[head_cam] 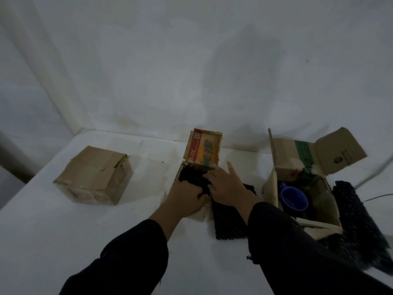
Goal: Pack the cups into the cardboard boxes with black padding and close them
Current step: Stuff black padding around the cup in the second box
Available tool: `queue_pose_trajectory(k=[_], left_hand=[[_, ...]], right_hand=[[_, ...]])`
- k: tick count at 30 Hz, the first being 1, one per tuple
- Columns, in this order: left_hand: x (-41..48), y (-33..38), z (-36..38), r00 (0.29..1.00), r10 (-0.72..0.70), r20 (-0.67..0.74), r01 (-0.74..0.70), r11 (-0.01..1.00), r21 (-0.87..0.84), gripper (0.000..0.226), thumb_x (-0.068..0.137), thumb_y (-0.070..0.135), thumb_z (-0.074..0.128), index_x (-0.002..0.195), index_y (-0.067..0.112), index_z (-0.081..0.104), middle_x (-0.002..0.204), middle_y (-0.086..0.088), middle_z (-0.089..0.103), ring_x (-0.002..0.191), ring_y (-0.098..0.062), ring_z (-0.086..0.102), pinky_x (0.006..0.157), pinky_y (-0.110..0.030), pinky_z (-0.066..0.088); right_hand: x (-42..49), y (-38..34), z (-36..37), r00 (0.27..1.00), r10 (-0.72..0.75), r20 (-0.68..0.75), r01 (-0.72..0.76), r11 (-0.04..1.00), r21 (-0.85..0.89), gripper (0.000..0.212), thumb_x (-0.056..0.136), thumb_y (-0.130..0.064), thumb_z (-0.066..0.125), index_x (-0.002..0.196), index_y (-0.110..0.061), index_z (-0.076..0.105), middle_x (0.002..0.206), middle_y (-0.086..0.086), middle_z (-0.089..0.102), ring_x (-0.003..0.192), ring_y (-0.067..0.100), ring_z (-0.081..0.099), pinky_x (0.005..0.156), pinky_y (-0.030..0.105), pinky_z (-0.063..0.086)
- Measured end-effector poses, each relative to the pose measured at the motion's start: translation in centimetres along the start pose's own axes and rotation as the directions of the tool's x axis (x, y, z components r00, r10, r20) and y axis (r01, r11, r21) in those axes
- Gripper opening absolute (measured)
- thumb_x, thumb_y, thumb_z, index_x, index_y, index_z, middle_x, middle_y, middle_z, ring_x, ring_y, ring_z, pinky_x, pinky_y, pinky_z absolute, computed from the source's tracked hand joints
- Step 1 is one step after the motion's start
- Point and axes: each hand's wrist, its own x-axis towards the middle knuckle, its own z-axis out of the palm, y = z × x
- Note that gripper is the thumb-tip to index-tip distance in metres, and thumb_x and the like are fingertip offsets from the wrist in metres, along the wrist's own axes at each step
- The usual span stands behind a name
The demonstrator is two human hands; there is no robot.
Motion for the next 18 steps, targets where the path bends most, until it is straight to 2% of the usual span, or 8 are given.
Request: queue_pose_trajectory(k=[4,7,10,12,14,16,18], left_hand=[[0.2,0.6,-0.9,0.996,-0.024,-0.091,0.022,0.999,-0.028,0.043,0.080,0.037,0.028,0.091,0.021,0.066,0.089,0.000,0.068,0.081,-0.022,0.059,0.069,-0.031,0.048],[0.3,1.8,-1.2,0.994,-0.003,-0.107,-0.008,0.994,-0.111,0.042,0.086,0.033,0.035,0.116,0.016,0.060,0.108,-0.005,0.064,0.100,-0.026,0.056,0.085,-0.038,0.047],[0.5,3.6,-1.3,0.993,0.037,-0.108,-0.050,0.991,-0.121,0.049,0.091,0.029,0.044,0.138,0.013,0.042,0.134,-0.006,0.051,0.125,-0.024,0.044,0.103,-0.035,0.038],[0.5,5.0,-1.1,0.994,0.071,-0.084,-0.083,0.986,-0.146,0.057,0.090,0.027,0.043,0.144,0.010,0.033,0.145,-0.007,0.041,0.136,-0.024,0.034,0.111,-0.035,0.030],[0.2,6.4,-0.8,0.988,0.100,-0.119,-0.122,0.972,-0.201,0.059,0.085,0.024,0.039,0.140,0.003,0.038,0.140,-0.013,0.046,0.133,-0.029,0.039,0.110,-0.038,0.033],[0.3,7.6,-0.2,0.982,0.134,-0.135,-0.164,0.956,-0.245,0.058,0.079,0.021,0.036,0.128,-0.005,0.050,0.126,-0.019,0.057,0.119,-0.036,0.053,0.101,-0.042,0.044],[0.6,8.3,0.7,0.983,0.153,-0.105,-0.176,0.948,-0.264,0.062,0.076,0.022,0.031,0.128,-0.007,0.050,0.125,-0.021,0.057,0.117,-0.038,0.053,0.101,-0.044,0.044]], right_hand=[[-1.3,0.7,0.2,0.995,0.091,-0.050,-0.082,0.985,0.152,0.048,0.097,-0.030,0.027,0.143,-0.019,0.033,0.152,0.001,0.034,0.145,0.020,0.019,0.118,0.047,0.005],[-2.6,1.3,0.4,0.985,0.161,-0.061,-0.139,0.953,0.268,0.048,0.096,-0.025,0.034,0.143,-0.017,0.033,0.151,0.003,0.035,0.145,0.022,0.020,0.118,0.042,0.013],[-4.2,1.7,0.6,0.970,0.238,-0.048,-0.204,0.906,0.370,0.050,0.096,-0.019,0.038,0.145,-0.013,0.031,0.152,0.007,0.033,0.145,0.024,0.018,0.118,0.039,0.014],[-5.3,1.9,1.0,0.953,0.300,-0.032,-0.257,0.864,0.433,0.050,0.096,-0.019,0.038,0.145,-0.011,0.031,0.151,0.009,0.035,0.143,0.025,0.023,0.117,0.039,0.018],[-6.3,2.0,1.4,0.932,0.363,-0.017,-0.314,0.827,0.466,0.053,0.092,-0.027,0.034,0.142,-0.010,0.035,0.145,0.011,0.041,0.136,0.027,0.034,0.113,0.040,0.027],[-7.0,2.0,2.1,0.916,0.400,-0.001,-0.350,0.802,0.485,0.059,0.084,-0.032,0.031,0.137,-0.007,0.040,0.136,0.012,0.048,0.126,0.029,0.044,0.106,0.040,0.036],[-7.6,2.2,3.1,0.902,0.429,0.041,-0.393,0.780,0.486,0.058,0.081,-0.031,0.034,0.133,-0.006,0.043,0.131,0.012,0.051,0.120,0.029,0.047,0.101,0.038,0.039]])
